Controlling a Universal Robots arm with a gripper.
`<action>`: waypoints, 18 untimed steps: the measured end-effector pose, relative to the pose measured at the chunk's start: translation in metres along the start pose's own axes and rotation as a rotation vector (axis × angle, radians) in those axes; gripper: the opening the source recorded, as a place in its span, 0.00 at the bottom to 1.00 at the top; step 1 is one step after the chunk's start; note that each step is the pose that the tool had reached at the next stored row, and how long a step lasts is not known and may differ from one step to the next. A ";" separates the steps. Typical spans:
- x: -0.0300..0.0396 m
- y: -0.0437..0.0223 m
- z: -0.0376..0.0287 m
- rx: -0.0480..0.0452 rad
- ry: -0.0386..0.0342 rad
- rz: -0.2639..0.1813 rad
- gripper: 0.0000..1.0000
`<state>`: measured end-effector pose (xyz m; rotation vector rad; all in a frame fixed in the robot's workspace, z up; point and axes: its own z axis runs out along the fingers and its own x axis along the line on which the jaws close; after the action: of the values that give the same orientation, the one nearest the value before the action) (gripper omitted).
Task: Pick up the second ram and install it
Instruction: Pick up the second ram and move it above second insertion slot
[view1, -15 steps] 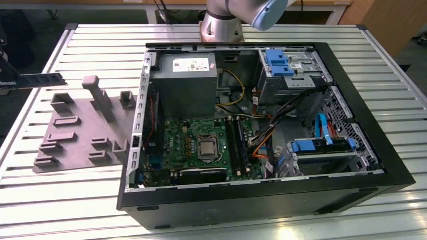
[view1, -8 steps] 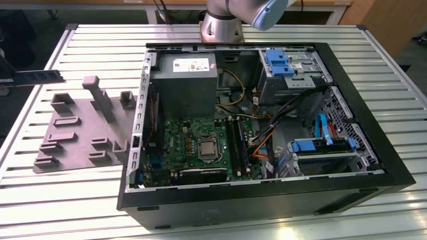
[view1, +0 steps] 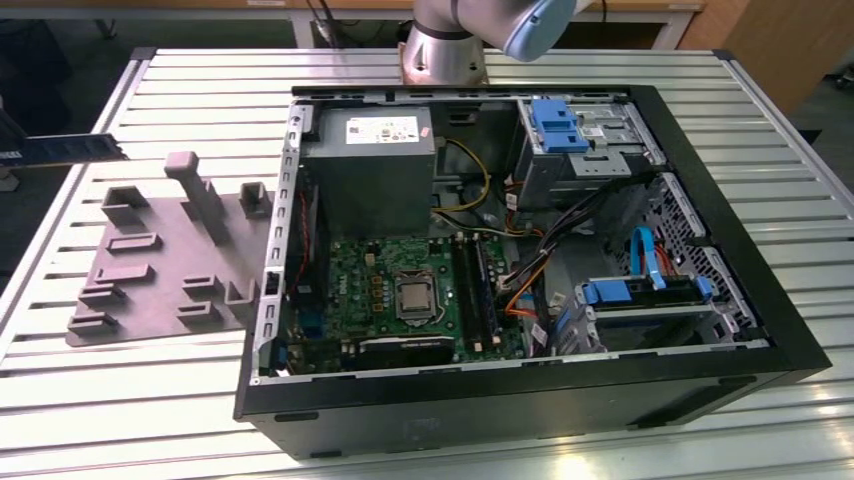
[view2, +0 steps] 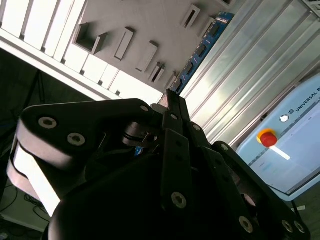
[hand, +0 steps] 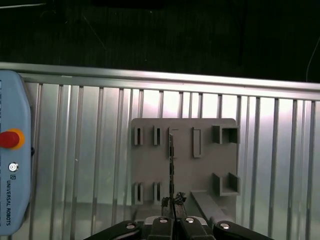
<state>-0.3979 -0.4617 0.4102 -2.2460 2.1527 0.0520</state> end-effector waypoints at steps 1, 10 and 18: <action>0.0000 0.0000 -0.0007 0.0001 0.0000 0.000 0.12; -0.0004 0.0002 -0.0083 0.0009 -0.0002 0.000 0.12; -0.0007 0.0003 -0.0146 0.0017 -0.0001 0.000 0.12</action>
<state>-0.3982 -0.4617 0.4249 -2.2451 2.1519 0.0503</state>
